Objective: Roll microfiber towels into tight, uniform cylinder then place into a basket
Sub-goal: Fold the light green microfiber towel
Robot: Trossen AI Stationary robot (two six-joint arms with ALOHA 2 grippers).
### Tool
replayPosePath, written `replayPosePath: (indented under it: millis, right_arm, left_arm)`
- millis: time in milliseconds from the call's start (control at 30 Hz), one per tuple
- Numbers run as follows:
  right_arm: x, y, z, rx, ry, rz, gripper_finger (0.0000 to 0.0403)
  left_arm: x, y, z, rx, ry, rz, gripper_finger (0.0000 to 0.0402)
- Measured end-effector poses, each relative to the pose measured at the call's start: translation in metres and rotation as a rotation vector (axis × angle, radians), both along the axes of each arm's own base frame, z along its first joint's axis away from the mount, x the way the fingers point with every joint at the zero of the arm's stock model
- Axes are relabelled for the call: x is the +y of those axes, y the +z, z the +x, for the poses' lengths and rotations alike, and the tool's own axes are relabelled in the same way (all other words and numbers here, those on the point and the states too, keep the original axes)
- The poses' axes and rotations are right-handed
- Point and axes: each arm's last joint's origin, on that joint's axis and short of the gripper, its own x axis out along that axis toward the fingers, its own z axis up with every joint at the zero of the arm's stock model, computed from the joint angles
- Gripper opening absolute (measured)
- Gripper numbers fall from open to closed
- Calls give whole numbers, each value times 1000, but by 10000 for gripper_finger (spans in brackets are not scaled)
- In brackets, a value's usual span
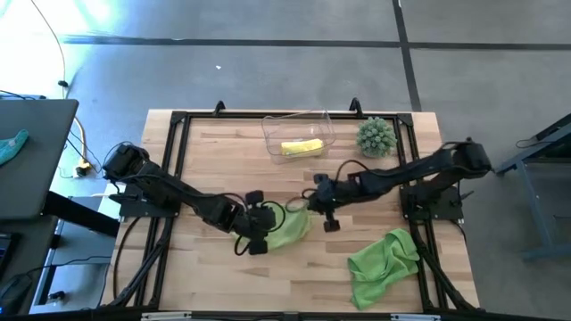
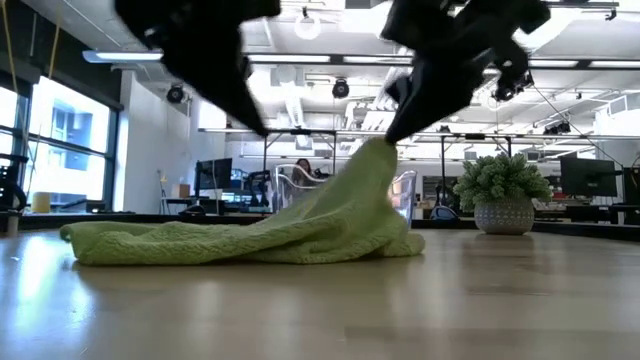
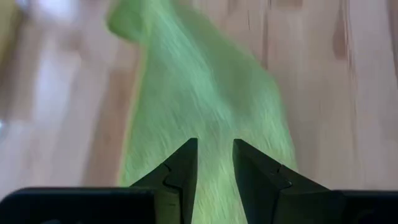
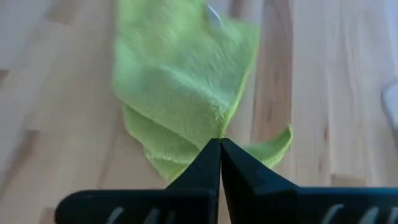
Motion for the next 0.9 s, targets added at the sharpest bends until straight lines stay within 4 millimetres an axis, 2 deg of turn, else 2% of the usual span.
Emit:
replayPosePath:
  millis: [200, 500, 900]
  right_arm:
    - [29, 18, -10, -112, 191, -215, 0]
    - [62, 29, -13, -273, 406, -478, 0]
    - [70, 32, -14, -320, 520, -635, 0]
  left_arm:
    - [-4, 14, 16, -179, -108, 88, 92]
    - [-5, 28, 27, -331, -215, 165, 92]
    - [16, 29, 35, -341, -331, 62, 92]
